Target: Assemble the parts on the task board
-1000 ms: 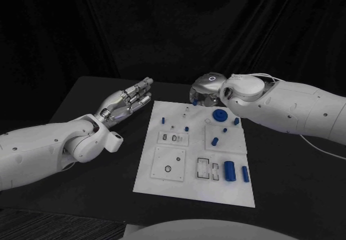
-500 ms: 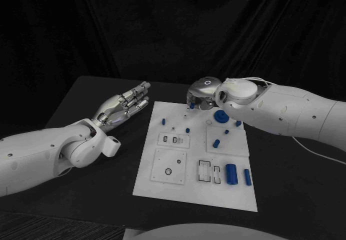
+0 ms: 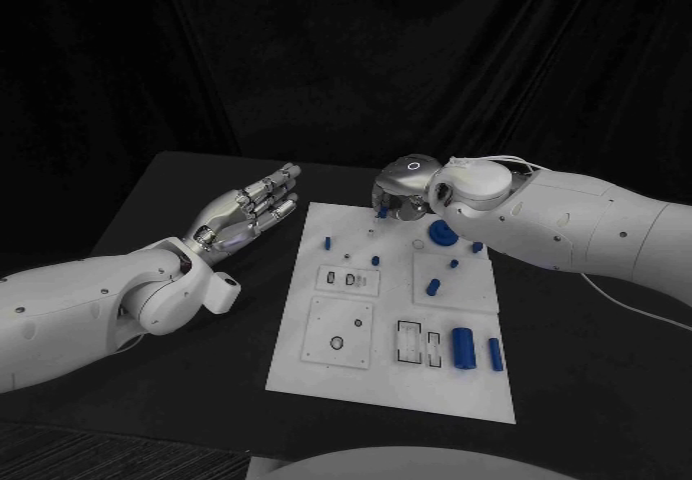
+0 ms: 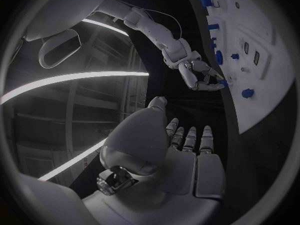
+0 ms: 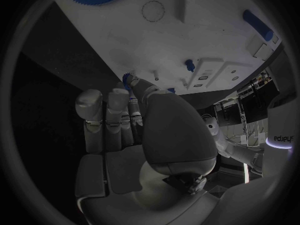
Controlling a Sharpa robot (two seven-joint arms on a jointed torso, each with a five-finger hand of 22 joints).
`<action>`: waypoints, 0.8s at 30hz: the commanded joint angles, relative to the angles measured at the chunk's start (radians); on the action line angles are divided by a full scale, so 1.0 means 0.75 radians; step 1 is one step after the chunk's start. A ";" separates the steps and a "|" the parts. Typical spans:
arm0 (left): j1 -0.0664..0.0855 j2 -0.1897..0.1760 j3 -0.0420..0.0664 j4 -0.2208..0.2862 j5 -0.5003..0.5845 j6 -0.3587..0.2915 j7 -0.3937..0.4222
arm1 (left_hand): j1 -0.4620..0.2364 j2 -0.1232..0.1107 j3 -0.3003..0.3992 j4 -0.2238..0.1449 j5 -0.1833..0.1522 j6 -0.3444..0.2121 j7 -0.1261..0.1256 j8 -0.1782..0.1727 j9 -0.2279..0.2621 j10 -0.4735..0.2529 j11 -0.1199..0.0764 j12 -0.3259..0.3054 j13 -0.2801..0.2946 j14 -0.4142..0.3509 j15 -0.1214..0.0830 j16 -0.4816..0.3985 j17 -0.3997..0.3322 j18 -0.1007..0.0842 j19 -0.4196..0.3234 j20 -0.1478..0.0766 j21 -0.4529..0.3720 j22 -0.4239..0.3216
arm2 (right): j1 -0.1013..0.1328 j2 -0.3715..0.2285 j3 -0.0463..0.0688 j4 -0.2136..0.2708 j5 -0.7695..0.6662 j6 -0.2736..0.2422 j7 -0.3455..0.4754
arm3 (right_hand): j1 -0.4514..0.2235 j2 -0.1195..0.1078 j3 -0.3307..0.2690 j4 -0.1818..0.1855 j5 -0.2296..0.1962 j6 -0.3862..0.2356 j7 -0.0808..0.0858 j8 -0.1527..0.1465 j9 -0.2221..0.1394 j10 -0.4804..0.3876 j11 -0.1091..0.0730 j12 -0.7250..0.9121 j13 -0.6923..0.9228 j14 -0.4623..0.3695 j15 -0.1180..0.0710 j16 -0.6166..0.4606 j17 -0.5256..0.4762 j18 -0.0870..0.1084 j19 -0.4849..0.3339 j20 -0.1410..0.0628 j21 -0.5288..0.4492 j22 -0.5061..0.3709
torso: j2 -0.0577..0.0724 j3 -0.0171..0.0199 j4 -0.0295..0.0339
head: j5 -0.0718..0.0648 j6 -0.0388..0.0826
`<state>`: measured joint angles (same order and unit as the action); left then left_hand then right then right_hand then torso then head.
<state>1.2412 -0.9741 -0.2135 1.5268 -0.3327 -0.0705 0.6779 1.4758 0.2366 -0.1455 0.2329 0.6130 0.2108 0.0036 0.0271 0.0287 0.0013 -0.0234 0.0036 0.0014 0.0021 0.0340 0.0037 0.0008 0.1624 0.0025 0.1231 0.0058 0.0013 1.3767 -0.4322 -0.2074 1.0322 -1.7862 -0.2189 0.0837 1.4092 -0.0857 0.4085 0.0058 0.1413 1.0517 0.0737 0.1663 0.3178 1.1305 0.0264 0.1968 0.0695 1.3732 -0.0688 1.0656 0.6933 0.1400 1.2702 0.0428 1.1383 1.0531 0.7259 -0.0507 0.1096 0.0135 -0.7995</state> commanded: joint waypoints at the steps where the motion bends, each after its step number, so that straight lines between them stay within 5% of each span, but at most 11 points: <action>1: -0.001 0.005 0.001 -0.002 0.001 0.022 0.196 | -0.005 0.001 0.007 -0.002 0.003 -0.002 0.005 0.001 -0.001 -0.002 0.006 -0.005 -0.002 -0.003 -0.004 -0.005 -0.001 -0.004 -0.003 -0.004 -0.008 -0.002 | -0.008 0.003 0.001 -0.006 -0.011 0.006 -0.022 | -0.005 -0.008 -0.001 0.004 0.004 0.000 0.005 -0.002 0.000 0.007 0.002 -0.009 -0.001 0.001 0.007 0.004 0.000 -0.024 -0.003 0.006 -0.001 0.001 | -0.003 -0.0019 -0.0002 | -0.002 -0.006; 24: -0.001 0.011 0.001 -0.018 0.001 0.038 0.180 | -0.003 0.004 0.013 -0.005 0.003 0.001 0.012 0.001 0.000 -0.002 0.012 -0.005 -0.002 -0.003 0.002 -0.005 -0.001 -0.004 -0.003 0.002 -0.008 -0.002 | -0.021 0.025 0.001 -0.031 -0.011 -0.015 -0.032 | -0.014 -0.007 -0.001 0.015 0.008 -0.010 0.010 -0.016 -0.005 0.004 0.007 -0.030 -0.002 -0.002 0.011 0.003 0.000 -0.023 -0.008 0.009 -0.008 0.000 | -0.001 -0.0013 0.0005 | 0.000 -0.015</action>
<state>1.2412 -0.9677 -0.2135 1.5124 -0.3328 -0.0556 0.6779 1.4758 0.2366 -0.1427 0.2302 0.6129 0.2111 0.0039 0.0270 0.0288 0.0009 -0.0230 0.0036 0.0009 0.0021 0.0341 0.0037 0.0013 0.1623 0.0025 0.1232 0.0058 0.0015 1.3676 -0.4155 -0.2049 1.0103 -1.7860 -0.2280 0.0782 1.4052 -0.0899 0.4086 0.0115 0.1412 1.0448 0.0772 0.1596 0.3131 1.1303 0.0266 0.1789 0.0676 1.3731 -0.0687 1.0656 0.6933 0.1401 1.2666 0.0464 1.1383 1.0528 0.7258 -0.0522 0.1103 0.0137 -0.8096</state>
